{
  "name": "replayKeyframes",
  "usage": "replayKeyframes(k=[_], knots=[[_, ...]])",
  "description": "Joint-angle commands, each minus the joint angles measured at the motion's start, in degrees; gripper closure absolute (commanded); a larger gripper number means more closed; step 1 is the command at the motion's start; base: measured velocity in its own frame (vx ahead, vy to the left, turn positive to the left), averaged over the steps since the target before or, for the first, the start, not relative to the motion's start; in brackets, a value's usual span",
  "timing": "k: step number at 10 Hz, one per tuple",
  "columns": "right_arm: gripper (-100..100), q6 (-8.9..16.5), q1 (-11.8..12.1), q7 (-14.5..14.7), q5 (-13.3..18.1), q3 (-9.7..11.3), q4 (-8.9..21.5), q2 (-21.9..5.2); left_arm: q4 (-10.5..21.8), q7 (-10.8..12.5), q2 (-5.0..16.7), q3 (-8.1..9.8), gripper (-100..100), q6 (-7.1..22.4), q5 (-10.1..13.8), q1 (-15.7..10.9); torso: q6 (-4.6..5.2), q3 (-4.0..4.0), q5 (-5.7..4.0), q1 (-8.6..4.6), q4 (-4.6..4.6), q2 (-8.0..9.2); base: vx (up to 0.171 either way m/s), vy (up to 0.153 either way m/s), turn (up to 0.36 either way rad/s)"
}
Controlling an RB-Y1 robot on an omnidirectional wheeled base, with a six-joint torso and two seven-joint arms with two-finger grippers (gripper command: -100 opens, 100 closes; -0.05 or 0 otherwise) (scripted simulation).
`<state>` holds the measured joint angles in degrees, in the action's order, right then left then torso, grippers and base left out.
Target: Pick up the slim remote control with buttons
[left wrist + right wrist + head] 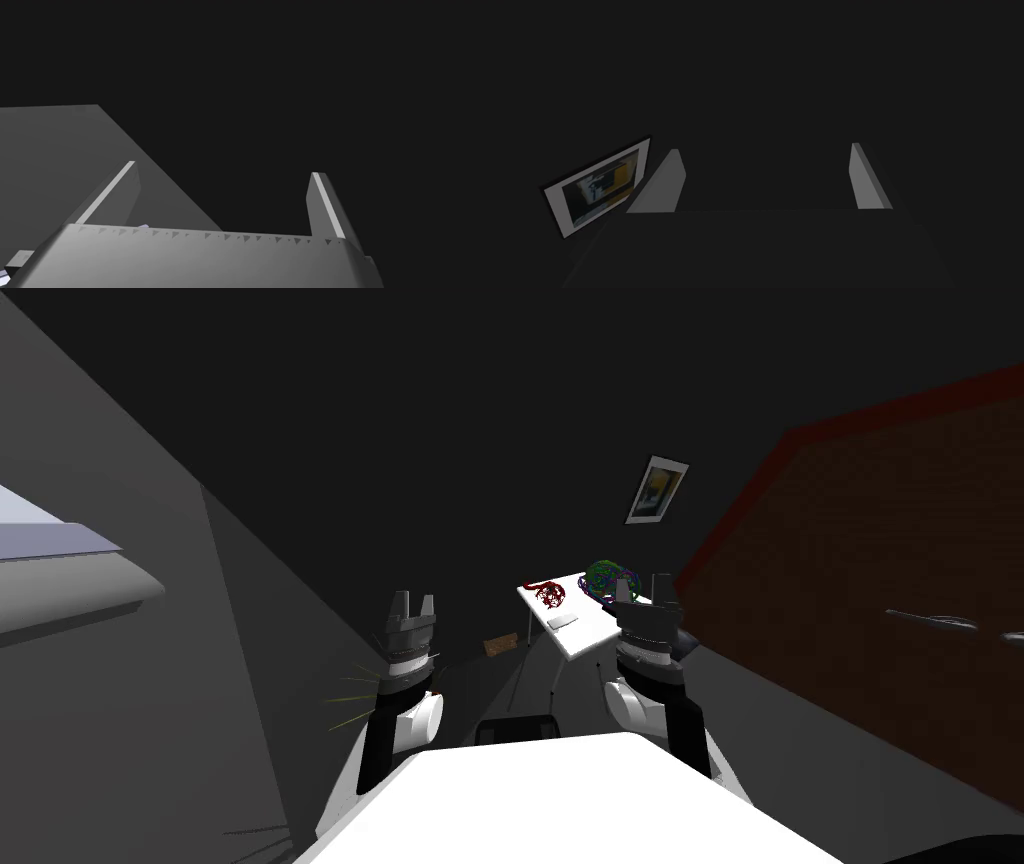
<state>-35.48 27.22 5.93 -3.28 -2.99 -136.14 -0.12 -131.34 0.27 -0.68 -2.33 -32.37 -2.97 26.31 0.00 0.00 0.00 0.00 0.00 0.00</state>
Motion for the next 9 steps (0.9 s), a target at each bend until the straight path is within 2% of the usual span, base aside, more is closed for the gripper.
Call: replayKeyframes(k=[1,4,9], knots=[[-100,0.25,0.55,-0.05,0.72,0.04,-0.10,-1.89,0.00,0.00,0.00,0.00,0,0.00,0.00,0.00,0.00,0.00,0.00,0.00,0.00,0.00,-0.003,0.043,0.034],[-100,1.32,2.88,-0.19,3.56,-0.11,-0.45,-5.90,0.00,0.00,-0.01,-0.01,0,0.00,0.00,0.00,-0.01,0.01,0.10,0.45,0.00,0.01,-0.003,0.122,0.043],[-100,4.64,10.40,0.00,11.79,-1.62,-1.17,-12.36,0.00,0.00,-0.02,-0.02,0,0.00,0.00,-0.01,-0.02,0.01,0.20,0.86,0.00,0.01,0.013,0.227,0.091]])
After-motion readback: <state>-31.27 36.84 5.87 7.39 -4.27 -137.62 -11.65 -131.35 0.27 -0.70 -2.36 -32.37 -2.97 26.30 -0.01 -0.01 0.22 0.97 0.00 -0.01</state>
